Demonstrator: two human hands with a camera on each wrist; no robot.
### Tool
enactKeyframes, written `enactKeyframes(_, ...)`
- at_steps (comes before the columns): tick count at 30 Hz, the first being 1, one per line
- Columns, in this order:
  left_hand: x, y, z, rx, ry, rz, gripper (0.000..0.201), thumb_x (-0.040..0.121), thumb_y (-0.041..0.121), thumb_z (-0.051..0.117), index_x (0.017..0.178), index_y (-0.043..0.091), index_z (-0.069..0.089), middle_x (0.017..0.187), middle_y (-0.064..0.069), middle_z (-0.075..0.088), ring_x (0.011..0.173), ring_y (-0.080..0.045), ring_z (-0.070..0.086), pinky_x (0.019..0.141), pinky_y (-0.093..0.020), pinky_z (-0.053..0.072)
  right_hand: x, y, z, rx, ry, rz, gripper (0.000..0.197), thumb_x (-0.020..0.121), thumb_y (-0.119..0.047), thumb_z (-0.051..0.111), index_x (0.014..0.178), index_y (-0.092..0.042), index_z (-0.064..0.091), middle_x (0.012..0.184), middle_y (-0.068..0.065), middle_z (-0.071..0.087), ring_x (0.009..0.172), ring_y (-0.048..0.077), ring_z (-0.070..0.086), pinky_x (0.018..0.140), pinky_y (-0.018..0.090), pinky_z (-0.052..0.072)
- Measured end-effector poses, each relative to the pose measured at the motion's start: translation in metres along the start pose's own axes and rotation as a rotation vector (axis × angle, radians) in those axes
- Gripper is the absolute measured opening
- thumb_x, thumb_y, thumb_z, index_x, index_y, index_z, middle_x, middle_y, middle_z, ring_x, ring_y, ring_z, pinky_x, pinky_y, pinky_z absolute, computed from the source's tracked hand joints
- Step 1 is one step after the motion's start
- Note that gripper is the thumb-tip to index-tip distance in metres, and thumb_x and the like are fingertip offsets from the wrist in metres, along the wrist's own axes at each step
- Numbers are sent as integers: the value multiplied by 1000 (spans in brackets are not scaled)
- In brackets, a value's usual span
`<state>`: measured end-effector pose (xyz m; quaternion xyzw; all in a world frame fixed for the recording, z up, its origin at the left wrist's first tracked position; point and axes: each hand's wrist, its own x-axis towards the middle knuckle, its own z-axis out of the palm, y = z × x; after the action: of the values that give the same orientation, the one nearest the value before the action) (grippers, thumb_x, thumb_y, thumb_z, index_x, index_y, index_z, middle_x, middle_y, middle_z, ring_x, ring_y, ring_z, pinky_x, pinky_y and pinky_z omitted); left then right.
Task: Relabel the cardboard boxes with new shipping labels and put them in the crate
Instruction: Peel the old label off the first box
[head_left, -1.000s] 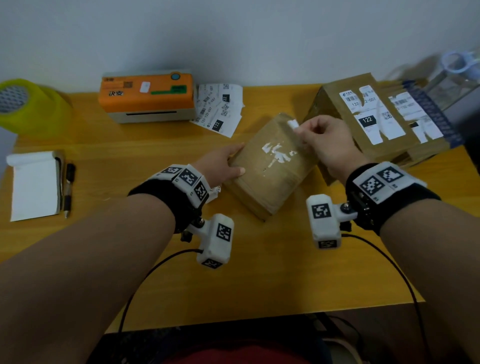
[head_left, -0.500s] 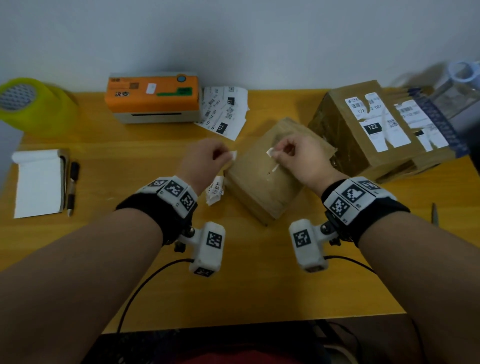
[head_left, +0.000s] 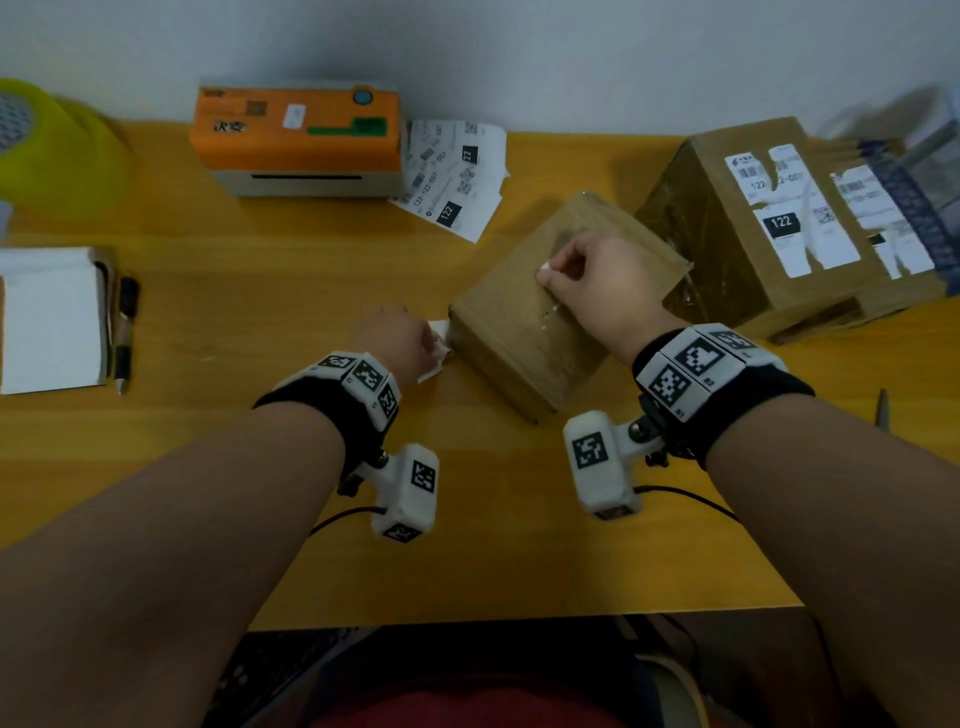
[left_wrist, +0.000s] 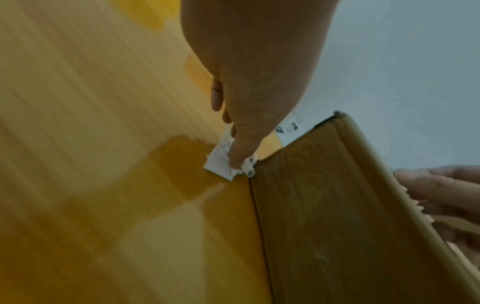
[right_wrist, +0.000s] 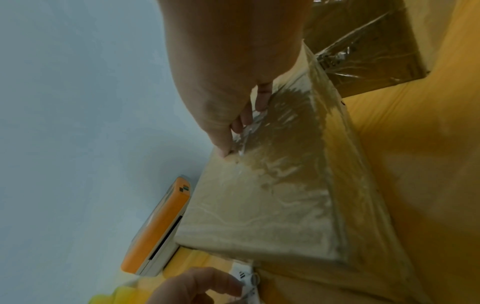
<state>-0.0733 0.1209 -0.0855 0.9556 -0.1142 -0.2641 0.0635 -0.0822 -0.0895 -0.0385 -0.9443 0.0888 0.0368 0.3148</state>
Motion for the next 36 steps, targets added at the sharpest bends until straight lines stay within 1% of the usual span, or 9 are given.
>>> enactKeyframes(2, 0, -3, -2, 12, -26, -2, 25, 90, 29, 56, 111, 21, 67, 122, -11, 50, 107, -30, 51, 92, -39, 45, 2, 0, 1, -11, -6, 3, 11, 88, -27, 63, 87, -16, 63, 84, 1, 65, 80, 19, 61, 76, 41, 53)
enactKeyframes(6, -8, -6, -15, -233, 32, -45, 21, 91, 12, 48, 106, 11, 64, 110, -11, 63, 97, -26, 59, 80, -35, 49, 1, -3, 2, -139, -16, -81, 12, 92, -25, 56, 92, -15, 63, 88, 4, 65, 83, 22, 60, 76, 40, 53)
enactKeyframes(10, -19, -5, -31, -388, 244, -48, 17, 92, 12, 49, 104, 8, 60, 107, -10, 62, 92, -21, 56, 74, -28, 43, 0, -4, 1, -287, -55, -162, 20, 97, -24, 47, 99, -10, 60, 102, 11, 60, 91, 28, 57, 80, 41, 48)
enactKeyframes(13, -25, 9, -49, -416, 402, 77, 21, 93, 18, 51, 112, 12, 58, 115, -4, 54, 95, -15, 52, 79, -26, 41, 2, -2, 2, -284, -96, -146, 23, 98, -22, 43, 105, -5, 56, 108, 15, 57, 96, 30, 55, 83, 40, 44)
enactKeyframes(16, -25, 31, -60, -281, 330, 244, 34, 94, 27, 51, 127, 21, 52, 131, -3, 43, 117, -18, 46, 96, -30, 37, 1, 2, 2, -271, -114, -128, 24, 98, -23, 42, 107, -3, 54, 109, 16, 56, 96, 30, 54, 82, 37, 41)
enactKeyframes(20, -15, 57, -56, 54, 84, 352, 58, 92, 45, 48, 145, 31, 29, 150, -2, 25, 135, -26, 27, 110, -42, 26, 1, 6, -2, -196, -114, -112, 23, 97, -23, 46, 102, -2, 54, 105, 18, 57, 95, 33, 55, 83, 40, 43)
enactKeyframes(23, -9, 63, -50, 111, 32, 339, 63, 92, 50, 47, 147, 33, 22, 150, -2, 27, 134, -28, 28, 110, -47, 28, 3, 10, -8, -158, -102, -92, 20, 95, -23, 49, 98, -5, 56, 104, 16, 58, 95, 31, 55, 84, 41, 43)
enactKeyframes(30, -4, 66, -53, 126, 66, 342, 67, 87, 56, 51, 145, 34, 27, 143, -2, 38, 128, -26, 37, 105, -42, 34, -1, 17, -11, -89, -62, -50, 18, 95, -25, 50, 95, -8, 57, 104, 16, 58, 98, 29, 53, 88, 41, 43)
enactKeyframes(36, -5, 69, -55, 115, 58, 323, 68, 84, 55, 56, 144, 35, 29, 139, -4, 42, 125, -28, 40, 104, -43, 36, -4, 23, -12, -1, -31, -60, 11, 95, -20, 50, 90, -11, 54, 98, 14, 56, 92, 25, 50, 82, 35, 39)
